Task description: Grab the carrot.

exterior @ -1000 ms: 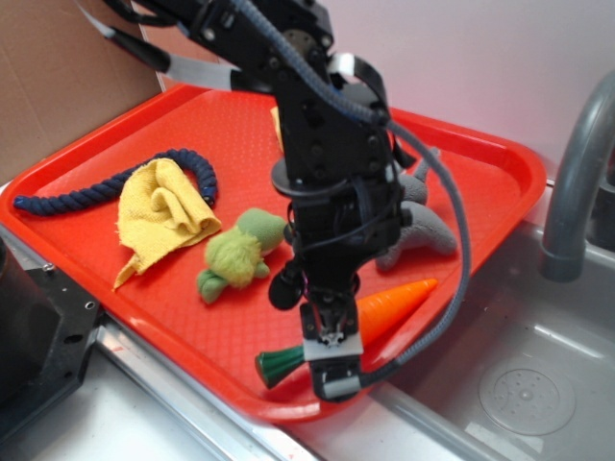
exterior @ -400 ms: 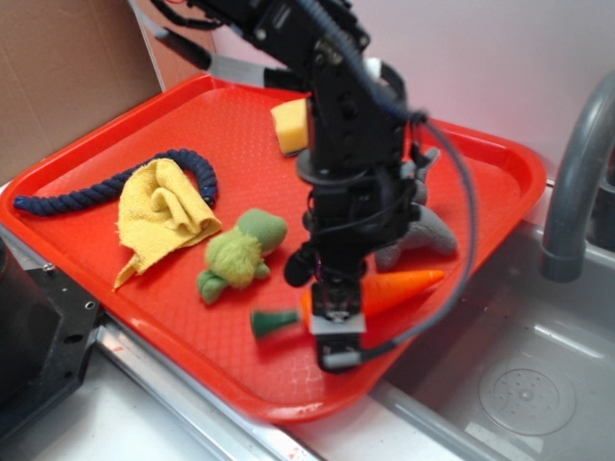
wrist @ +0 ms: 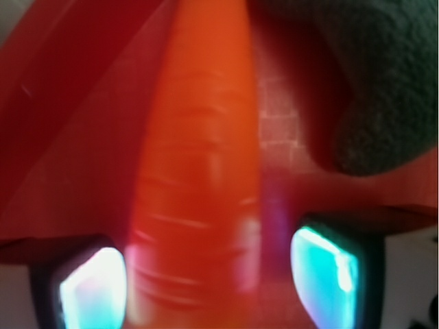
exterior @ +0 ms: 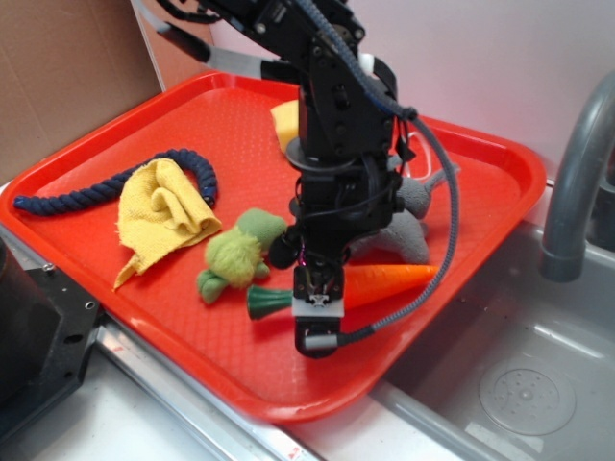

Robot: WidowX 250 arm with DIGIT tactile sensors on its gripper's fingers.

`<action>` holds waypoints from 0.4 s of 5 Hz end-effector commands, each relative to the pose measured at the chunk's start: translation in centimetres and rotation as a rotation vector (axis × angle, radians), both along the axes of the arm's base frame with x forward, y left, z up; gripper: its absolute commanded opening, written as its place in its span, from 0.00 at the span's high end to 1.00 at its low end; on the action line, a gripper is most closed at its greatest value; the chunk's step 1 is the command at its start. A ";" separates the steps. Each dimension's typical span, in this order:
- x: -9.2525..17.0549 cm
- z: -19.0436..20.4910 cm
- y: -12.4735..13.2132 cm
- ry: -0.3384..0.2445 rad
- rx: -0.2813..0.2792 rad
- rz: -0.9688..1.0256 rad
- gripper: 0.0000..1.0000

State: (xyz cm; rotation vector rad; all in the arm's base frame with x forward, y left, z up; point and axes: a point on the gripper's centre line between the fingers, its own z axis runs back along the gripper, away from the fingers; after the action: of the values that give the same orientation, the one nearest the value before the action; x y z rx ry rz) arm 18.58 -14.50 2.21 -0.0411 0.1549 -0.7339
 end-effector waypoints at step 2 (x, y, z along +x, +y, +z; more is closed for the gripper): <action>0.4 0.6 -1.0 -0.026 -0.001 -0.021 1.00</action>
State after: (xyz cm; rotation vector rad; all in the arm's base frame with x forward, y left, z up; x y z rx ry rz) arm 19.06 -15.02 2.19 -0.0189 0.1690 -0.7457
